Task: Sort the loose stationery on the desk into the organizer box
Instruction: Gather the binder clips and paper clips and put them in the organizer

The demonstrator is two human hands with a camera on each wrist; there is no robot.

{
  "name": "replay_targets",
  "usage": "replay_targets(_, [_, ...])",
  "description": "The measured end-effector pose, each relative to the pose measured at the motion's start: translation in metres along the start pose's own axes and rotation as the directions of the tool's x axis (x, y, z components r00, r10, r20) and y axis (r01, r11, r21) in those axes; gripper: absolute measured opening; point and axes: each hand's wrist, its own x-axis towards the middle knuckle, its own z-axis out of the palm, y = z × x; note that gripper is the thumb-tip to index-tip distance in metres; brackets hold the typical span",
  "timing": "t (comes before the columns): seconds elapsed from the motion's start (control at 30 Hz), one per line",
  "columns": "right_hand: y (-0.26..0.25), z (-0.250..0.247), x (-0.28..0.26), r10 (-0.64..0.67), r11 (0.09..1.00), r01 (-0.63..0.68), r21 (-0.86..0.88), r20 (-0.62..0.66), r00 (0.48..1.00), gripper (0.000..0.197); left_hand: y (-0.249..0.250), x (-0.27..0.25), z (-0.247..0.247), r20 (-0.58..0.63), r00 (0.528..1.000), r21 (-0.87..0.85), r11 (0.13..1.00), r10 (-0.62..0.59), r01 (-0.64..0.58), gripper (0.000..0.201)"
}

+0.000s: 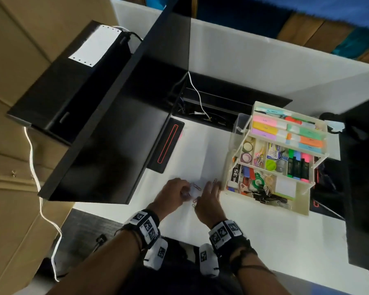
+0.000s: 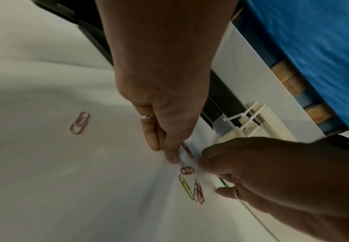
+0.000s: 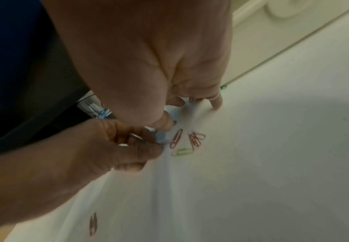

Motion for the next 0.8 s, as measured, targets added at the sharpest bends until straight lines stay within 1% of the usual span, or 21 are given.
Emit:
replay_targets(0.07, [0.005,0.015,-0.006,-0.104,0.995,0.104,0.005,-0.002,0.995,0.071,0.000,0.000,0.000,-0.028,1.000,-0.015,1.000,-0.010,0.009,0.030])
replay_targets(0.17, [0.009,0.022,-0.012,-0.211,0.978,0.211,0.004,0.035,0.977,0.071,-0.001,-0.001,-0.002,-0.035,0.999,-0.015,1.000,-0.013,0.013,0.029])
replay_targets(0.23, [0.013,0.018,-0.009,-0.239,0.970,0.240,-0.041,0.040,0.970,0.064,-0.001,-0.001,-0.003,-0.033,0.999,-0.029,1.000,-0.007,0.006,0.029])
replay_targets(0.3, [0.020,0.018,0.001,-0.184,0.981,0.185,-0.060,0.018,0.983,0.059,0.000,-0.001,-0.006,-0.033,0.999,-0.047,0.999,-0.024,0.023,0.030])
replay_targets(0.37, [0.024,0.016,0.010,-0.088,0.995,0.088,-0.057,0.004,0.996,0.059,-0.002,0.000,-0.008,-0.028,0.999,-0.061,0.998,-0.033,0.031,0.031])
replay_targets(0.43, [0.027,0.013,0.017,-0.039,0.998,0.040,-0.041,0.008,0.999,0.059,-0.003,0.000,-0.010,-0.016,0.999,-0.063,0.997,-0.037,0.036,0.028])
replay_targets(0.47, [0.026,0.013,0.018,-0.039,0.997,0.040,-0.072,0.010,0.999,0.060,-0.003,-0.001,-0.011,-0.007,0.999,-0.065,0.997,-0.042,0.041,0.026])
replay_targets(0.53, [0.013,0.007,0.011,-0.069,0.996,0.070,-0.051,0.027,0.997,0.063,-0.003,-0.001,-0.014,0.019,0.998,-0.058,0.997,-0.057,0.058,0.024])
replay_targets(0.57, [0.006,0.004,0.005,-0.121,0.992,0.122,-0.033,0.027,0.992,0.063,-0.002,-0.002,-0.016,0.040,0.997,-0.042,0.997,-0.068,0.069,0.023])
replay_targets(0.63, [-0.003,-0.001,-0.002,-0.220,0.974,0.220,-0.055,0.011,0.976,0.059,-0.004,-0.004,-0.019,0.061,0.995,0.016,0.996,-0.085,0.084,0.019])
replay_targets(0.67, [-0.008,-0.006,0.000,-0.221,0.974,0.221,-0.042,0.011,0.975,0.056,-0.005,-0.006,-0.021,0.057,0.994,0.035,0.995,-0.096,0.095,0.016])
replay_targets(0.73, [-0.017,-0.017,0.017,-0.171,0.985,0.171,-0.002,-0.011,0.985,0.054,-0.009,-0.009,-0.024,0.036,0.992,0.037,0.992,-0.123,0.122,0.013])
replay_targets(0.8, [-0.029,-0.033,0.045,-0.196,0.980,0.195,-0.026,-0.055,0.979,0.054,-0.012,-0.011,-0.026,0.021,0.992,0.019,0.992,-0.127,0.126,0.014])
